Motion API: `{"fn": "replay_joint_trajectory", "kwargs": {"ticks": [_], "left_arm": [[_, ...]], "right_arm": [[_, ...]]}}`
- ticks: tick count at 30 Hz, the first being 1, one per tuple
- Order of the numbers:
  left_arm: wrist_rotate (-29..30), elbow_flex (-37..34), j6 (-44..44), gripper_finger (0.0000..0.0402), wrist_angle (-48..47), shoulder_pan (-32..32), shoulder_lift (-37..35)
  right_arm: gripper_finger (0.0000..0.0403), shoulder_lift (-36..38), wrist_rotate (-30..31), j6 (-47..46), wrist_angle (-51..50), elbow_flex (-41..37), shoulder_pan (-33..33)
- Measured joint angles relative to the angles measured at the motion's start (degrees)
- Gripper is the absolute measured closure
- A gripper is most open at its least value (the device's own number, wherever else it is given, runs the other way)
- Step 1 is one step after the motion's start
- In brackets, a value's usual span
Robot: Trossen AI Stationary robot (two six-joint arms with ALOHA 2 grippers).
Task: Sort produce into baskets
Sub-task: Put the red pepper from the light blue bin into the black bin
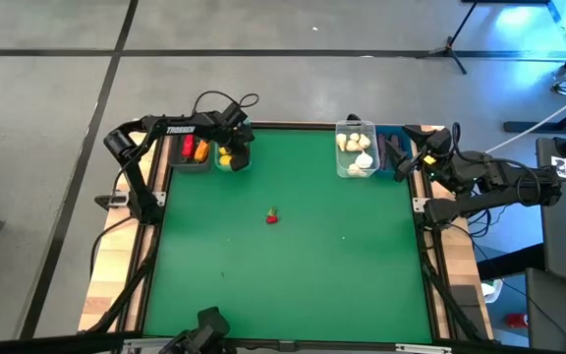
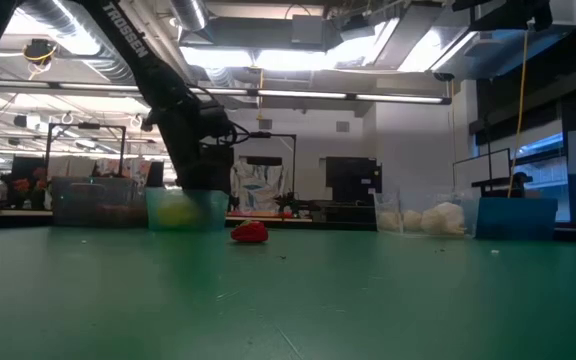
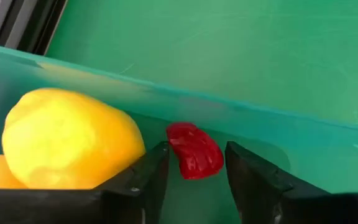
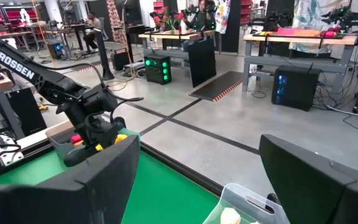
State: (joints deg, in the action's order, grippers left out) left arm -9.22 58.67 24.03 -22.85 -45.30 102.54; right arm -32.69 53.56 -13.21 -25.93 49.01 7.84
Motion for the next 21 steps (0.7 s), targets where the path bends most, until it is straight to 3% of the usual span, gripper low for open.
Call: {"fn": "replay_joint_trajectory", "kwargs": {"ticks": [13, 21], "left_arm": [[-2.7, 0.3, -5.0, 0.0344, 1.3, -0.2, 1.5], [-2.2, 0.4, -7.6, 0.0369, -0.6, -0.6, -4.4]], "right_arm": [[0.0072, 0.0, 0.0, 0.0, 0.0, 0.0, 0.0], [0.0072, 0.0, 0.0, -0.2, 0.0, 0.0, 0.0]]}}
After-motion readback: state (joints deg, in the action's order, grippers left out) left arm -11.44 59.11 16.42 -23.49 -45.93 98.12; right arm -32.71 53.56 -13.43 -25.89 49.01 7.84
